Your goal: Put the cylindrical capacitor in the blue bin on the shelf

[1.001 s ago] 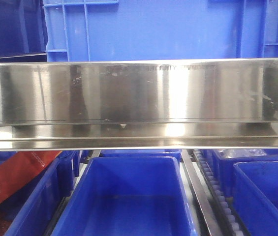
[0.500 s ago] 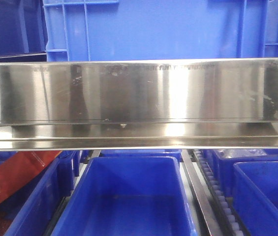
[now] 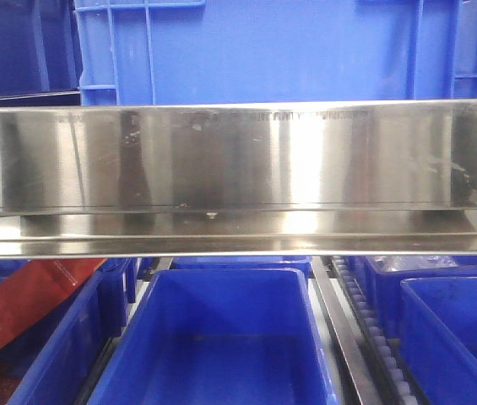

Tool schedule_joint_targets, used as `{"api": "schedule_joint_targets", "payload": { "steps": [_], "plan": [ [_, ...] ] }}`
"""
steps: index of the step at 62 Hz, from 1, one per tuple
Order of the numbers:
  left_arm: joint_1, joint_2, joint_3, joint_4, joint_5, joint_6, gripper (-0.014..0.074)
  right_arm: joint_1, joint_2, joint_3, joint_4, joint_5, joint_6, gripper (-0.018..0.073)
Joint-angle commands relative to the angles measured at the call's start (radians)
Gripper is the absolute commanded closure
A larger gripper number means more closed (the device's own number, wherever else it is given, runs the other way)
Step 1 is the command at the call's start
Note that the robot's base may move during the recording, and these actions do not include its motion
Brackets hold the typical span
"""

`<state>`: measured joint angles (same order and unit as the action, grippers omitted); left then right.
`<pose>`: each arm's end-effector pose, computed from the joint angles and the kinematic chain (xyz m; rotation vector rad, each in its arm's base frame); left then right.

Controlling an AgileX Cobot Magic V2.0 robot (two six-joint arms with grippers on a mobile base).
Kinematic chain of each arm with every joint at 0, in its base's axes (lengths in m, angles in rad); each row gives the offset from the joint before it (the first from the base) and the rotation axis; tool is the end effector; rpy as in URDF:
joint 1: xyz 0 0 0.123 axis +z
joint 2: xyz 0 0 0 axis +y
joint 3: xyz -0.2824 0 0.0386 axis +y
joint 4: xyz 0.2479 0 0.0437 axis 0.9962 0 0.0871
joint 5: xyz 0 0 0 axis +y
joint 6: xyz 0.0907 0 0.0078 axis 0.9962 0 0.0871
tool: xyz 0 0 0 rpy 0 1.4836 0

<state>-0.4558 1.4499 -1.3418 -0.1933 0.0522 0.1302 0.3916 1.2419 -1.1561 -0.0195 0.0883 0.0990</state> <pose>0.3105 -0.1532 0.4180 0.3313 1.6249 -0.4037 0.2651 0.1093 0.4170 -0.2582 1.6498 0.3559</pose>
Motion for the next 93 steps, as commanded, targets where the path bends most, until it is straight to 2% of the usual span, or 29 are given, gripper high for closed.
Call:
{"api": "schedule_joint_targets", "payload": {
  "steps": [1,13,31,42,49,55,61,64,72,93],
  "plan": [
    [0.010,-0.038,-0.009,-0.007,-0.004,-0.002,0.0706,-0.002,-0.033,-0.010,0.001,0.002,-0.006,0.0727],
    [0.051,-0.155,0.095,-0.007,0.032,-0.002,0.0706,-0.044,-0.140,0.097,0.001,-0.029,-0.006,0.0727],
    [0.067,-0.451,0.484,-0.004,-0.074,-0.002,0.0707,-0.052,-0.411,0.398,-0.012,-0.072,-0.006,0.0727],
    [0.144,-0.671,0.691,-0.023,-0.038,-0.008,0.0707,-0.052,-0.584,0.559,-0.012,-0.049,-0.006,0.0727],
    [0.169,-0.825,0.789,-0.023,-0.035,-0.008,0.0707,-0.052,-0.695,0.642,-0.012,-0.044,-0.006,0.0727],
    [0.171,-0.926,0.817,-0.023,0.035,-0.008,0.0707,-0.052,-0.755,0.672,-0.012,-0.023,-0.006,0.0727],
    [0.171,-1.029,0.824,-0.021,0.146,-0.008,0.0707,-0.052,-0.802,0.676,-0.012,0.075,-0.006,0.0727],
    [0.175,-1.069,0.835,-0.014,0.161,-0.008,0.0707,-0.052,-0.816,0.676,-0.012,0.122,-0.006,0.0727],
    [0.203,-1.178,0.883,0.026,0.162,-0.008,0.0707,-0.052,-0.845,0.677,-0.012,0.181,-0.006,0.0727],
    [0.325,-1.325,0.967,0.028,0.162,-0.008,0.0707,-0.052,-0.869,0.677,0.000,0.143,-0.006,0.0727]
  ]
}}
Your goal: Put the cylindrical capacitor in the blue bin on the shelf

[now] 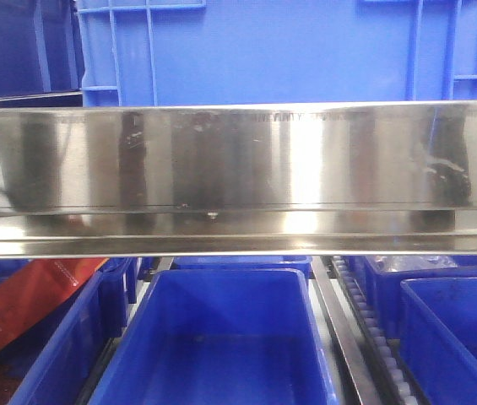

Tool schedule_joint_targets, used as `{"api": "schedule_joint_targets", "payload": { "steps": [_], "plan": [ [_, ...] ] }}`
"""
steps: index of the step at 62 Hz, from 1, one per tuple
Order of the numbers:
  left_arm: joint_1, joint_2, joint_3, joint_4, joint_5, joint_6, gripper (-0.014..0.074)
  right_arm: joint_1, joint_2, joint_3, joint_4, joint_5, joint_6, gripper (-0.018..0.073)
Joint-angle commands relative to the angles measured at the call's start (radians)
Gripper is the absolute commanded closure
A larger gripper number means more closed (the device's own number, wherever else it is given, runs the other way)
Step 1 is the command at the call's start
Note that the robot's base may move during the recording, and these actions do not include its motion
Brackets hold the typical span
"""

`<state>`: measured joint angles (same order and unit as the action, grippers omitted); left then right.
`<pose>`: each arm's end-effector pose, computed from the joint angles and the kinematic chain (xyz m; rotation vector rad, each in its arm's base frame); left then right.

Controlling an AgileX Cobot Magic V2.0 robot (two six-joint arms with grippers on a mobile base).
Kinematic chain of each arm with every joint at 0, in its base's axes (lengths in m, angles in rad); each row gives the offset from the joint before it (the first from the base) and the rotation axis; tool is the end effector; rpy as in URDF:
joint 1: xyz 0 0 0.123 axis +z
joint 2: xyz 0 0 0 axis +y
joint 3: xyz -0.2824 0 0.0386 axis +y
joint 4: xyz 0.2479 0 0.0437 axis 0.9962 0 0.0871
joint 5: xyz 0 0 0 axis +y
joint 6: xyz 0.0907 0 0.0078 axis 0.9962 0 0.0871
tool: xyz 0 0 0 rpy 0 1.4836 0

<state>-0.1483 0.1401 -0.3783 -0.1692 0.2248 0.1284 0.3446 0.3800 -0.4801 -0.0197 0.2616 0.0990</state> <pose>0.0458 -0.0103 0.3109 0.1126 1.4653 -0.1780 0.0803 0.0283 0.3250 -0.2144 1.6408 0.3195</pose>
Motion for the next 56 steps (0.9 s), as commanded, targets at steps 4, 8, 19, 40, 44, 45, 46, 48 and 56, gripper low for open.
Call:
{"api": "schedule_joint_targets", "payload": {
  "steps": [4,8,19,40,44,45,46,48,56],
  "plan": [
    [0.027,-0.017,0.003,0.004,-0.013,-0.006,0.0707,-0.005,-0.007,0.001,0.000,-0.031,-0.006,0.0727],
    [0.029,-0.017,0.003,0.004,-0.013,-0.006,0.0707,-0.005,-0.007,0.001,0.000,-0.031,-0.006,0.0727],
    [0.029,-0.017,0.003,0.004,-0.013,-0.006,0.0707,-0.005,-0.007,0.001,0.000,-0.031,-0.006,0.0727],
    [0.029,-0.017,0.003,0.004,-0.013,-0.006,0.0707,-0.015,-0.016,0.017,-0.015,-0.062,-0.006,0.0727],
    [0.029,-0.017,0.003,0.004,-0.013,-0.006,0.0707,-0.035,-0.042,0.047,-0.015,-0.112,-0.006,0.0727],
    [0.029,-0.017,0.003,0.004,-0.013,-0.006,0.0707,-0.040,-0.050,0.058,-0.015,-0.127,-0.006,0.0727],
    [0.029,-0.017,0.003,0.004,-0.011,-0.006,0.0707,-0.047,-0.058,0.071,-0.015,-0.144,-0.006,0.0727],
    [0.029,-0.017,0.003,0.004,-0.011,-0.006,0.0707,-0.065,-0.081,0.109,-0.013,-0.193,-0.006,0.0727],
    [0.029,-0.017,0.003,0.004,-0.011,-0.006,0.0707,-0.202,-0.179,0.264,0.039,-0.295,-0.006,0.0727]
  ]
}}
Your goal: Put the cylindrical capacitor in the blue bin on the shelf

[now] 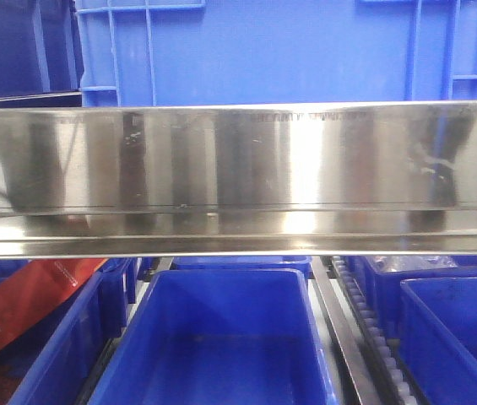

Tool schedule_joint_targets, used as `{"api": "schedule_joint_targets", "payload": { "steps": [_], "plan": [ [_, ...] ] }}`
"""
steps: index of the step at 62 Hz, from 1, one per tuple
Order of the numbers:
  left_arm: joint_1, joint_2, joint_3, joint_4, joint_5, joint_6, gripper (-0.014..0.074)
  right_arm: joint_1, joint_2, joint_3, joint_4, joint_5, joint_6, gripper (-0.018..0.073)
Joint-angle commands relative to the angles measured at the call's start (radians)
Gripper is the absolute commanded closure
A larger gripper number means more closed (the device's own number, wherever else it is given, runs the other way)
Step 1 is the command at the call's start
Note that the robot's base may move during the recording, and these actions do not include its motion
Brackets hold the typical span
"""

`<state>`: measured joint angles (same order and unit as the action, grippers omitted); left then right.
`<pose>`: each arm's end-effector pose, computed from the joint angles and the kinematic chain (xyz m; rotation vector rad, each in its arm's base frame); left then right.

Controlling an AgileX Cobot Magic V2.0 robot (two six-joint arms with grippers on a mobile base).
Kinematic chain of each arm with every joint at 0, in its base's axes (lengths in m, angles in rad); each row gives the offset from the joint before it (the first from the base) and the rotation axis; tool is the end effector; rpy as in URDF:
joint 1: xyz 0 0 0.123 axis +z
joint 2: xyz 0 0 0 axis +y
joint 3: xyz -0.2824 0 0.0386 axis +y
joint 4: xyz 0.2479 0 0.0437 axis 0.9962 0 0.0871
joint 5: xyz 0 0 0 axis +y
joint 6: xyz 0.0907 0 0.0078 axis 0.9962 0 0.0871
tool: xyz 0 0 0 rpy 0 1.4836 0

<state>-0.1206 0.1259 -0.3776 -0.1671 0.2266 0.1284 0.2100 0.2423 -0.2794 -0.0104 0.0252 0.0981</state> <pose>0.0435 -0.0087 0.3112 0.0932 1.4544 -0.1539 0.0702 0.0149 0.2900 -0.0900 1.4735 0.2416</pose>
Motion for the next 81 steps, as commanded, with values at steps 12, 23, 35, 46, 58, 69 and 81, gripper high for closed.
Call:
{"api": "schedule_joint_targets", "payload": {
  "steps": [12,23,35,46,58,69,81],
  "plan": [
    [0.005,-0.003,0.003,0.002,-0.013,-0.006,0.0707,-0.191,-0.135,0.205,0.068,-0.090,-0.005,0.0727],
    [0.005,-0.003,0.003,0.002,-0.013,-0.006,0.0707,-0.193,-0.228,0.279,0.018,-0.098,-0.005,0.0727],
    [0.005,-0.003,0.003,0.002,-0.013,-0.006,0.0707,-0.184,-0.242,0.279,0.010,-0.040,-0.005,0.0727],
    [0.005,-0.003,0.003,0.002,-0.015,-0.006,0.0707,-0.159,-0.242,0.279,0.003,-0.016,-0.005,0.0727],
    [0.005,-0.003,0.003,0.002,-0.015,-0.006,0.0707,-0.137,-0.242,0.279,0.003,-0.005,-0.005,0.0727],
    [0.005,-0.003,0.003,0.002,-0.015,-0.006,0.0707,-0.137,-0.242,0.279,0.003,-0.005,-0.005,0.0727],
    [0.005,-0.003,0.003,0.002,-0.015,-0.006,0.0707,-0.137,-0.242,0.279,0.003,-0.005,-0.005,0.0727]
  ]
}}
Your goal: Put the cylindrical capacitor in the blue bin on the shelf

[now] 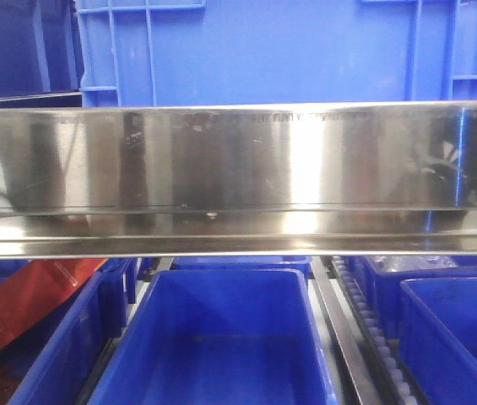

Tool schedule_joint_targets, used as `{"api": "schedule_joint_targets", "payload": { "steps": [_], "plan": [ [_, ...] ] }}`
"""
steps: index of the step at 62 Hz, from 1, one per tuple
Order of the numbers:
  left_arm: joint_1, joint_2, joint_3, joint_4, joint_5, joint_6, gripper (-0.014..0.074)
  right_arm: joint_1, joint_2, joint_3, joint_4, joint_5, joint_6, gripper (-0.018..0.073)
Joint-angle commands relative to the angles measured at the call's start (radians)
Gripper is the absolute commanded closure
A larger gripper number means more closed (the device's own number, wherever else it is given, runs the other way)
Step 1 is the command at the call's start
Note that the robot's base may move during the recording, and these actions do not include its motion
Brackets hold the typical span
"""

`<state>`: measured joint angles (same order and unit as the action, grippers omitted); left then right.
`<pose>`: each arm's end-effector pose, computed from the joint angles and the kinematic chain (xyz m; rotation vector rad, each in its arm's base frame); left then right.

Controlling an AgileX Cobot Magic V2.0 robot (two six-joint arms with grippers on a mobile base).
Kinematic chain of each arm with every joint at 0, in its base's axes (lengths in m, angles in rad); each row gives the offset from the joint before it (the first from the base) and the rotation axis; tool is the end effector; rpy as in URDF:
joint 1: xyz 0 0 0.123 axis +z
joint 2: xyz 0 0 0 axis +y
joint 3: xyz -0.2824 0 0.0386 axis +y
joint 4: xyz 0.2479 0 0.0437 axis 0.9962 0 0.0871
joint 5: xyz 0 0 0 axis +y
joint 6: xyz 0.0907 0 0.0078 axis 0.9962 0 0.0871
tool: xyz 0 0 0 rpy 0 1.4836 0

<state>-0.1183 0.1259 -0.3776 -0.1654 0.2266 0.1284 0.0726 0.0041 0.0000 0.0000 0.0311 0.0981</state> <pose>0.0436 -0.0086 0.3112 0.0925 1.4544 -0.1504 0.0566 0.0041 0.2100 0.0194 1.5202 0.1365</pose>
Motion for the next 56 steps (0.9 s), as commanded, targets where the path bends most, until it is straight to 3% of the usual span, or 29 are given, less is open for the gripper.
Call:
{"api": "schedule_joint_targets", "payload": {
  "steps": [1,19,25,33,40,56],
  "plan": [
    [0.003,-0.003,0.003,0.000,-0.015,-0.006,0.0707,0.001,-0.004,0.000,-0.007,-0.011,-0.005,0.0727],
    [0.003,-0.003,0.006,0.015,0.008,-0.006,0.0707,0.001,-0.004,0.000,-0.007,-0.011,-0.005,0.0727],
    [0.033,-0.007,0.037,0.020,0.002,-0.029,0.0707,0.001,-0.004,0.000,-0.007,-0.011,-0.005,0.0727],
    [0.128,-0.035,0.139,0.139,-0.075,-0.169,0.0707,0.001,-0.004,0.000,-0.007,-0.011,-0.005,0.0727],
    [0.200,-0.083,0.224,0.184,-0.112,-0.175,0.0707,0.001,-0.004,0.000,-0.007,-0.011,-0.005,0.0727],
    [0.192,-0.126,0.377,0.279,-0.194,-0.197,0.0707,0.001,-0.004,0.000,-0.007,-0.011,-0.005,0.0727]
  ]
}}
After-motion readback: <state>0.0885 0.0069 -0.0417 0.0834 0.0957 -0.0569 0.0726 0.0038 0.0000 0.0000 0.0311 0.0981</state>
